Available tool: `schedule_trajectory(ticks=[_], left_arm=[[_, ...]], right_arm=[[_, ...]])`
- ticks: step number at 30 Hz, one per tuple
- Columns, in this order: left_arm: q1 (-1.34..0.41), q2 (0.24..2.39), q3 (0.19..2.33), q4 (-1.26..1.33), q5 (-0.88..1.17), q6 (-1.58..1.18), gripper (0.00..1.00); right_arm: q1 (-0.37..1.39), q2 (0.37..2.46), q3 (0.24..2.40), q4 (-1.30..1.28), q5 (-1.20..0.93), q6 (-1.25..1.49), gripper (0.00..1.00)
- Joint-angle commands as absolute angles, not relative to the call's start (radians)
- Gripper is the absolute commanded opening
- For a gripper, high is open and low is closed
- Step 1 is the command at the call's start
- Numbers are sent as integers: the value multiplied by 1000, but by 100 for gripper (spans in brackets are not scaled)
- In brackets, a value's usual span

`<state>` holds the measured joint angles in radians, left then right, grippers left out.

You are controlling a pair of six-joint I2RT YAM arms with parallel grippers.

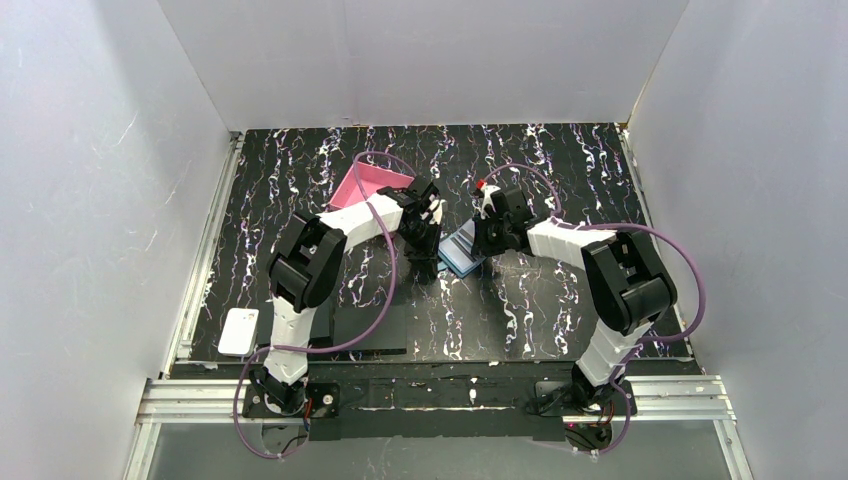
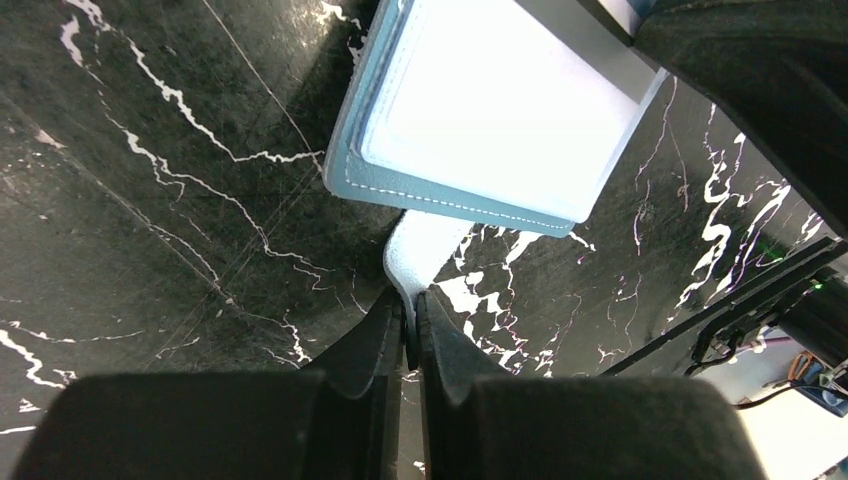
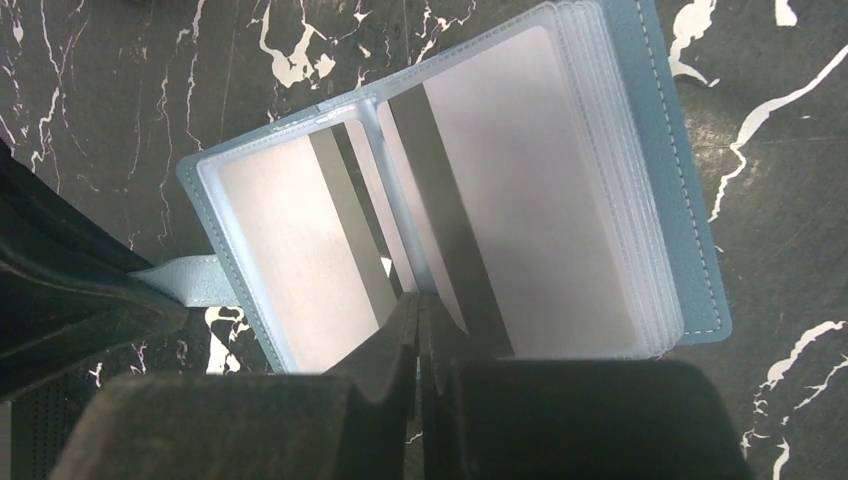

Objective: Put the credit cards into the card holder
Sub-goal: Turn over the card slot in the card holder.

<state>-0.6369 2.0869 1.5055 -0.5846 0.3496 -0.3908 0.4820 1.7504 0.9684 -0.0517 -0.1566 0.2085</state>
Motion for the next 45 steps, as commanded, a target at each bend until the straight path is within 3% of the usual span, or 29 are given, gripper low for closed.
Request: schedule_trajectory(ticks=[1,8,10,12,20,33,41,45], left_arm=[[-634,1989,1533,-673,317,-336,6],[-635,1887,1531,-652,384,-445,35],[-634,1861,1497,-595,384,-519,49],[-634,1836,1431,-495,374,-624,57],[-631,1795,1122,55,368,-1084,62],[-676,1847,1124,46,281,-1056,49],[-720,1677,1012,6,120,-1040,62],[-741,1658,1008,7,157,-1029,62]], right_arm=[[480,1760,920,-40,-113,239,6],[480,1762,885,20,-157,275,7],[480,1760,874,27,-154,285,7],[480,1750,855,39,-148,308,7],[480,1669,711,133,-121,454,4],[480,1563,550,313,-194,657,3],[480,1586,552,323,-197,651,3],[479,1584,559,308,-190,637,3]])
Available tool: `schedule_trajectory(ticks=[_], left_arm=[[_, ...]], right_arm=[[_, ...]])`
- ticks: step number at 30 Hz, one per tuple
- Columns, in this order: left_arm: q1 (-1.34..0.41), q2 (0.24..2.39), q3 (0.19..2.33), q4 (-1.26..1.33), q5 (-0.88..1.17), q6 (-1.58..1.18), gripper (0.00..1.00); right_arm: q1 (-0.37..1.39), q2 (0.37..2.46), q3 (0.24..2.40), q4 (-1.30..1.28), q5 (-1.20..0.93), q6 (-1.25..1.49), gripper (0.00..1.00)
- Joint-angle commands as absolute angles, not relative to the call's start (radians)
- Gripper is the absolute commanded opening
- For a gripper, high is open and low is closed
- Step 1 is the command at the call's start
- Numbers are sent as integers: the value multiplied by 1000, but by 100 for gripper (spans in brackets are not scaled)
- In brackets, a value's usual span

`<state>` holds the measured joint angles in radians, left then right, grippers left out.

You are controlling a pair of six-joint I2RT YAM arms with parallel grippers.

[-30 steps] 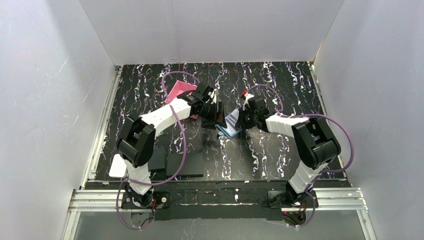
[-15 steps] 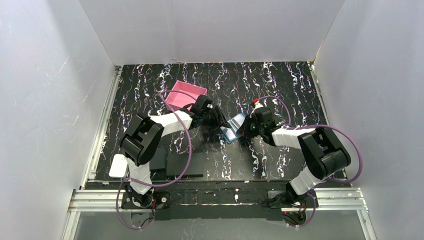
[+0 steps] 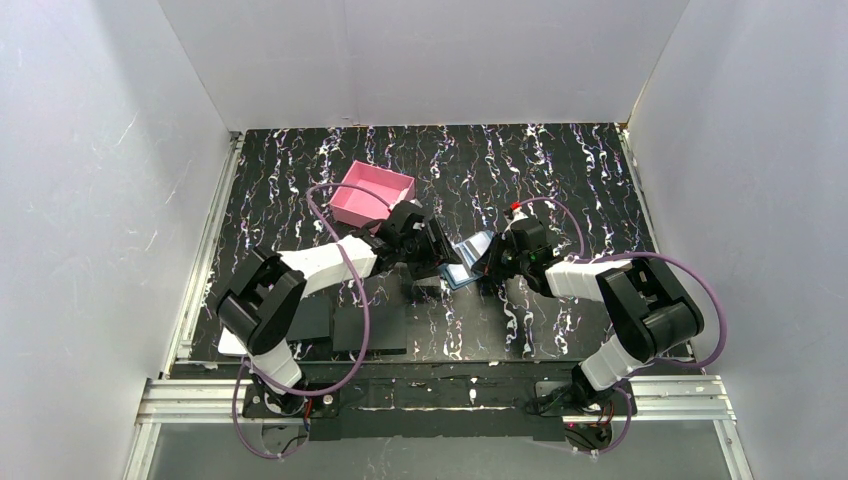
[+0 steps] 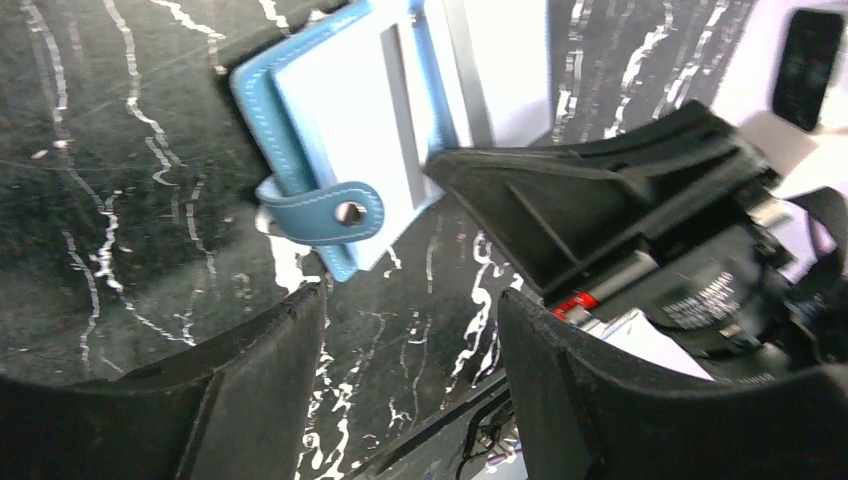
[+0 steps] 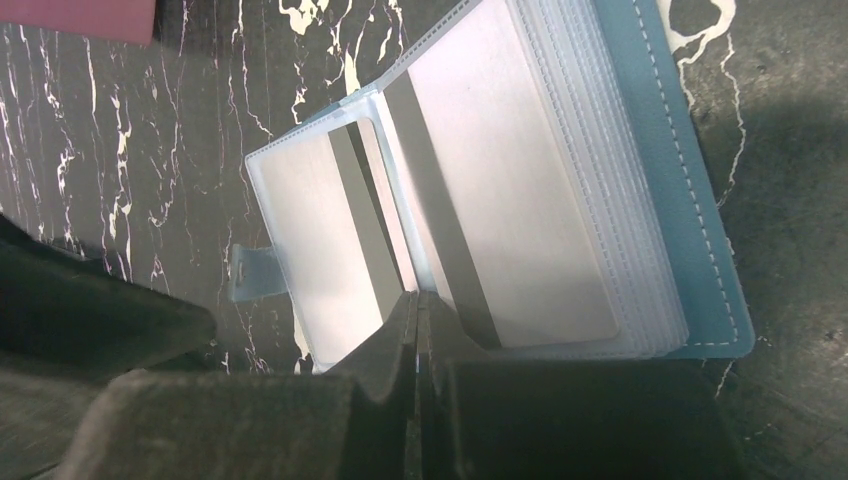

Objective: Put the credit cards into the card holder
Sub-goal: Turn over the card slot in the card holder.

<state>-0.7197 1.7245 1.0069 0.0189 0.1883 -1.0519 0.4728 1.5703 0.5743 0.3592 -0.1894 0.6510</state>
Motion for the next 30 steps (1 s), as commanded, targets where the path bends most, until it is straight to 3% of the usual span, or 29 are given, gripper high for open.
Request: schedule_trajectory(ticks=[1,6,14,30], left_arm=[[-749,1671,1016,13,182,-1027,60],[-780,1751,1046,72,248,-1058,57],[-787,1770,1052,61,182,-1047,62],[-786,1826,1096,42,157,-1022,62]], right_arm=[[479,1581,559,306,-188,633,3],[480,1570,559,298,-179,624,3],[480,1560,567,286,-178,609,3],[480,1551,553,297,-185,606,3]])
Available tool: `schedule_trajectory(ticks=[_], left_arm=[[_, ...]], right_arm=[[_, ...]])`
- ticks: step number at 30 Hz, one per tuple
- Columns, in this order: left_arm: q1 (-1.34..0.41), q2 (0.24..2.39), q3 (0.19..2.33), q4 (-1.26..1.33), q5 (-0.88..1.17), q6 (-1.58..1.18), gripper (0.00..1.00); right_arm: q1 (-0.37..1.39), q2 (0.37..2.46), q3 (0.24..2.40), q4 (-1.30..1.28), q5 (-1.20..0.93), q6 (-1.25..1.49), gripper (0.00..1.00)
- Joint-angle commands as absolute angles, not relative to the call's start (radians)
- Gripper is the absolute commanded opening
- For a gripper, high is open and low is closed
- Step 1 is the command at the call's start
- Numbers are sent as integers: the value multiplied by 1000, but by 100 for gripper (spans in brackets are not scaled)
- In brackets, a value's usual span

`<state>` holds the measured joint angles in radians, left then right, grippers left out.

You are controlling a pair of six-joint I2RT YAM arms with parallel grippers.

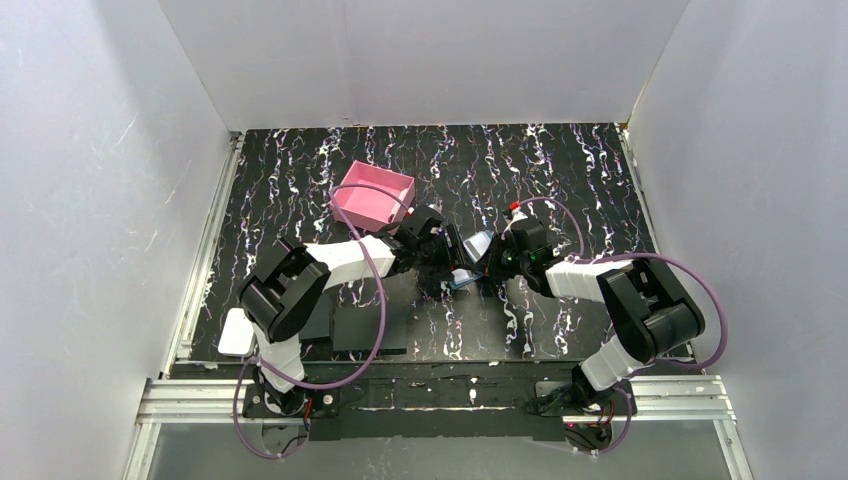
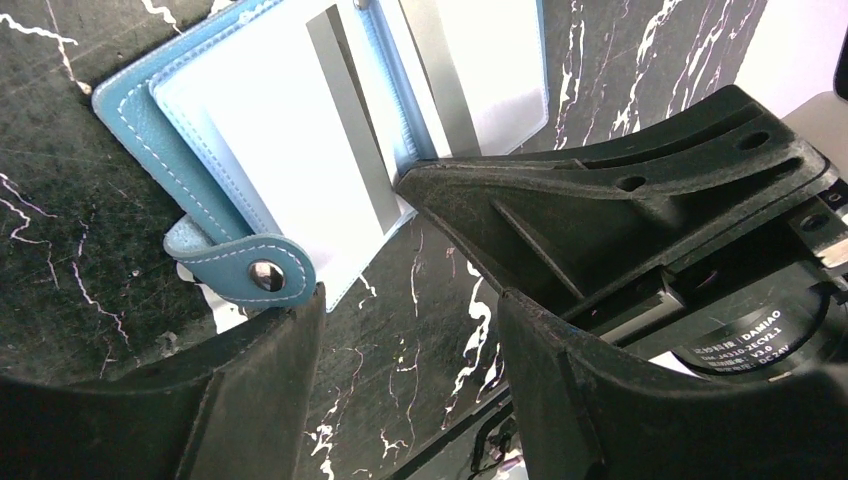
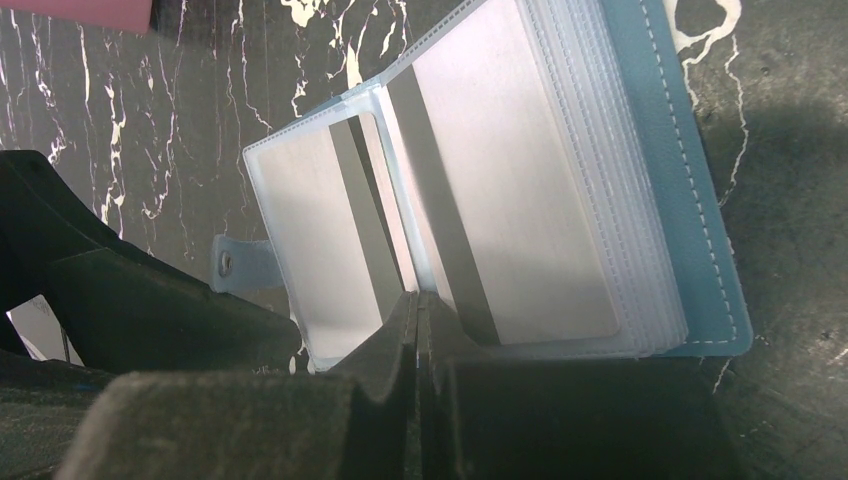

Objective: Put the credit cards into the card holder
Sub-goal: Turn over the card slot in the card holder.

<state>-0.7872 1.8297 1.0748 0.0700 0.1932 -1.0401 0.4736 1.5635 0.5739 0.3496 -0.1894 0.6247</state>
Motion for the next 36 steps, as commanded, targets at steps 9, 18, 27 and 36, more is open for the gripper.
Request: schedule_trajectory(ticks=[9,18,27,36], left_arm=[[-786,1809,1064,51,147,-1034,63],[-786,1805,1070,41,137,-1029,65],[-787,1794,1052,51,138,-1034,64],[-787,1805,1073,55,146,-1026,61]], right_arm=[[480,1558,552,303,-188,609,3],[480,1555,551,304,-191,610,3],[480,1566,550,310,-195,612,3],[480,1571,552,318,-201,613,3]])
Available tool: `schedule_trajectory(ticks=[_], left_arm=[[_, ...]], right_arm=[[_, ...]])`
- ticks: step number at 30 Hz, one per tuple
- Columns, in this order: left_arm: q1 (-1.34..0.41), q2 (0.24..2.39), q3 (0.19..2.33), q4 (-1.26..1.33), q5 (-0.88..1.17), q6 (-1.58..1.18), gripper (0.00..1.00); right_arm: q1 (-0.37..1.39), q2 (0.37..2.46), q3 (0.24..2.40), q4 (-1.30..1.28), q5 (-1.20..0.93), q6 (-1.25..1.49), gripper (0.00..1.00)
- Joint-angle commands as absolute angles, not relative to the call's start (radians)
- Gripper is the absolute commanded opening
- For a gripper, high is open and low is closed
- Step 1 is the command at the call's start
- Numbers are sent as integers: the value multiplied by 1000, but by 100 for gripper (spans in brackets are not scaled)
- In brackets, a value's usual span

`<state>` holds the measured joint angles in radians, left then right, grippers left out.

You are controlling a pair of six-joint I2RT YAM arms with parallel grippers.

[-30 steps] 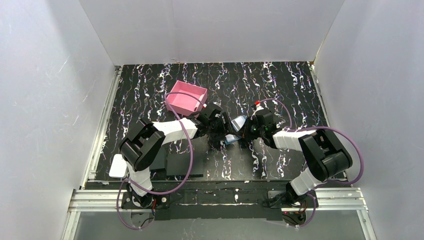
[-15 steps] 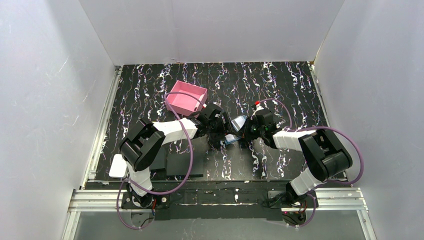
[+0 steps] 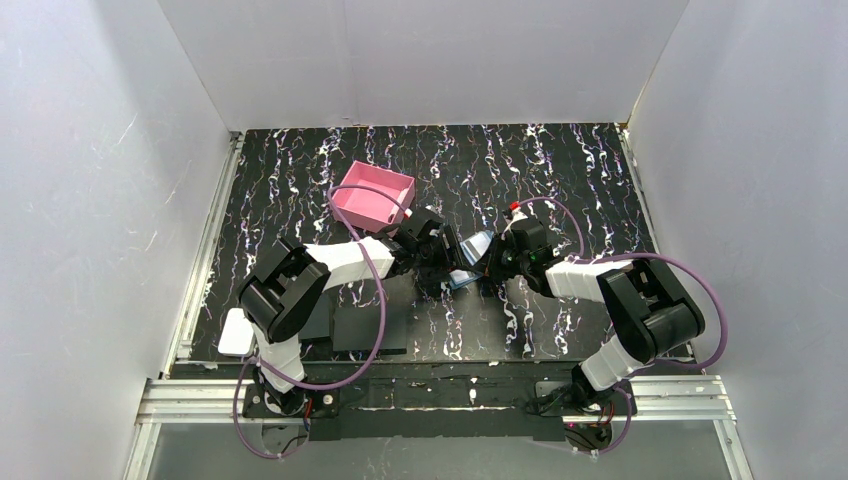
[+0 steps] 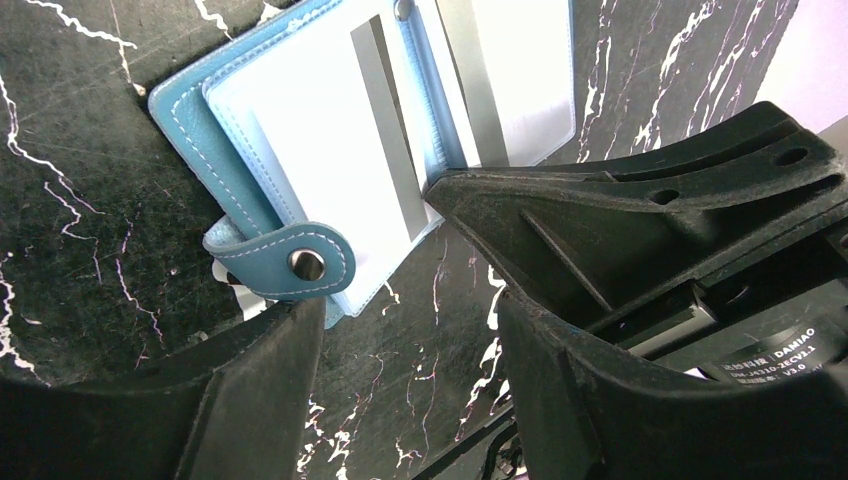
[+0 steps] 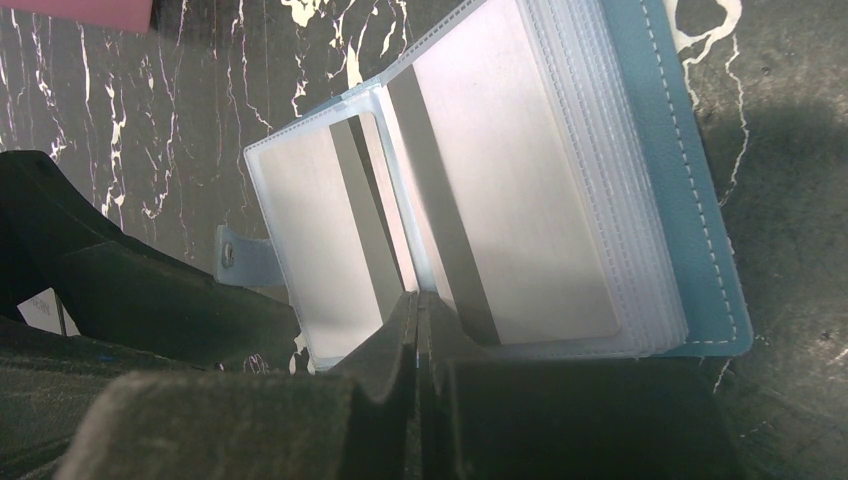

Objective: Put the credit cards into the card holder
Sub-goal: Turn over the card slot in the card holder.

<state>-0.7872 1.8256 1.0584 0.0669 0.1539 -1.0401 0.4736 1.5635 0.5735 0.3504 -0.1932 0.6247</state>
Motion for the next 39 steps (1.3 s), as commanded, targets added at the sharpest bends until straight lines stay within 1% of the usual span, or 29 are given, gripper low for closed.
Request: schedule_trajectory(ticks=[1,9,15,22,32,36,39], left_arm=[[-786,1807,1074,55,146,-1025,61],[-787,1812,1091,54,149,-1016,58],[-788,1807,1110,50,152,-1002,53],[-790,1819,1138,51,165,-994,50],[-789,1852,1184,52,188,-988,51],[-790,1881,1220,56,221,-985,51],[-790,1909,1255,55,244,-978,52]], right_arm=[[480,1571,553,318,-201,614,3],[480,1580,554,322,-207,614,3],[480,1576,555,321,-209,610,3],[480,1548,567,294,-211,598,5],[480,1448,644,174,-200,595,25],[477,1418,674,120,-185,593,28],[459,1380,710,37,-134,549,33]])
